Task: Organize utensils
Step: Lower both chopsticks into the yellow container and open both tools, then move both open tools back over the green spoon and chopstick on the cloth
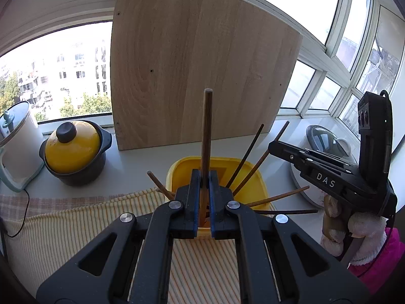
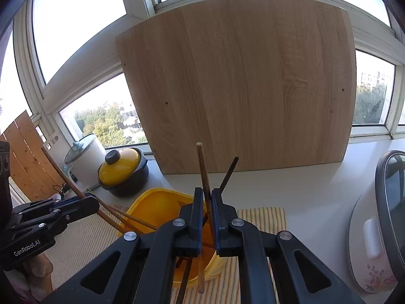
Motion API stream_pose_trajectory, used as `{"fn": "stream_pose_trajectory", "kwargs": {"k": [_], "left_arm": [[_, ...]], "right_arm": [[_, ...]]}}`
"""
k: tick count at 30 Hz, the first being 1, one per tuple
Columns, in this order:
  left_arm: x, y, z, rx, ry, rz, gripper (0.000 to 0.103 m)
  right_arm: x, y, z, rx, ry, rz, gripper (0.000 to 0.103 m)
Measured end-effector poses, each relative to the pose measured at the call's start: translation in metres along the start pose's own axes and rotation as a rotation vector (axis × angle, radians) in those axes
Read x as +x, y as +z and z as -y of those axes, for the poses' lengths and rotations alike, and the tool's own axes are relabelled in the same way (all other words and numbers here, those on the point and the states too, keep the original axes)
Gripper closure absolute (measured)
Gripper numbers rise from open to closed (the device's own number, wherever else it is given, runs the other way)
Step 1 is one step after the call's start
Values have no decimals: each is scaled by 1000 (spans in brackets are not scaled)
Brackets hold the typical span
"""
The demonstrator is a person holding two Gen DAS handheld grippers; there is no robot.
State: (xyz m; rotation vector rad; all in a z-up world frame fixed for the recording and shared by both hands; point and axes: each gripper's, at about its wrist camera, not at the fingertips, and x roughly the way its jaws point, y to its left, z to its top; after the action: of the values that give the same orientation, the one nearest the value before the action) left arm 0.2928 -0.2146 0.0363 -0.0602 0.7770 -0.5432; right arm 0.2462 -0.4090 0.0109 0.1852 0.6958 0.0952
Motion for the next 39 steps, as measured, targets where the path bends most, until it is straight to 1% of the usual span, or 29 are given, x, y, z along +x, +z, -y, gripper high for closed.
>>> {"fn": "stream_pose_trajectory", "kwargs": {"k": [1, 2, 7, 16, 18, 19, 20, 22, 24, 26, 27, 28, 29, 30, 32, 33, 34, 35, 37, 38, 39], "left_arm": [[-1, -1, 1, 4, 2, 0, 99], [-3, -1, 2, 8, 2, 3, 99], [-15, -6, 4, 12, 1, 19, 99], [-46, -18, 6, 32, 13, 50, 99], [-52, -22, 6, 37, 18, 53, 99], [-55, -24, 6, 40, 21, 54, 99], [-58, -27, 6, 44, 25, 56, 99], [-64, -32, 7, 57, 38, 59, 99], [-70, -38, 6, 66, 51, 63, 99], [-75, -44, 5, 69, 60, 63, 99], [-78, -47, 5, 70, 65, 64, 99], [-81, -50, 4, 72, 70, 64, 99], [-84, -54, 4, 74, 77, 64, 97], [-86, -57, 3, 76, 84, 65, 94], [-92, -63, 2, 81, 94, 71, 67], [-95, -67, 1, 84, 101, 77, 62], [-98, -70, 0, 87, 110, 81, 59], [-101, -73, -1, 89, 119, 81, 59], [-106, -79, -4, 90, 125, 75, 57], [-108, -82, -6, 88, 130, 73, 51], [-110, -85, -7, 86, 135, 73, 49]], "right_arm": [[-2, -1, 0, 0, 0, 4, 85], [-5, 0, -1, 2, 0, 12, 78], [-21, -2, -3, 11, 0, 38, 77], [-52, -11, -16, 2, 4, 72, 72], [-58, -14, -20, -1, 3, 75, 64], [-61, -16, -22, -4, 4, 79, 58], [-64, -18, -25, -9, 4, 83, 54], [-71, -23, -32, -25, -6, 87, 51], [-77, -28, -39, -44, -11, 90, 44], [-83, -33, -46, -57, -14, 96, 34], [-86, -36, -49, -64, -17, 100, 32], [-90, -39, -52, -70, -20, 105, 27], [-93, -41, -55, -75, -21, 111, 21], [-96, -43, -58, -81, -23, 117, 18], [-101, -48, -65, -95, -34, 129, 11], [-103, -50, -68, -104, -44, 133, 10], [-105, -52, -71, -113, -53, 136, 8], [-107, -55, -75, -123, -60, 138, 5], [-111, -61, -81, -139, -74, 147, 3], [-114, -64, -83, -143, -81, 151, 3], [-115, -66, -85, -145, -86, 153, 2]]}}
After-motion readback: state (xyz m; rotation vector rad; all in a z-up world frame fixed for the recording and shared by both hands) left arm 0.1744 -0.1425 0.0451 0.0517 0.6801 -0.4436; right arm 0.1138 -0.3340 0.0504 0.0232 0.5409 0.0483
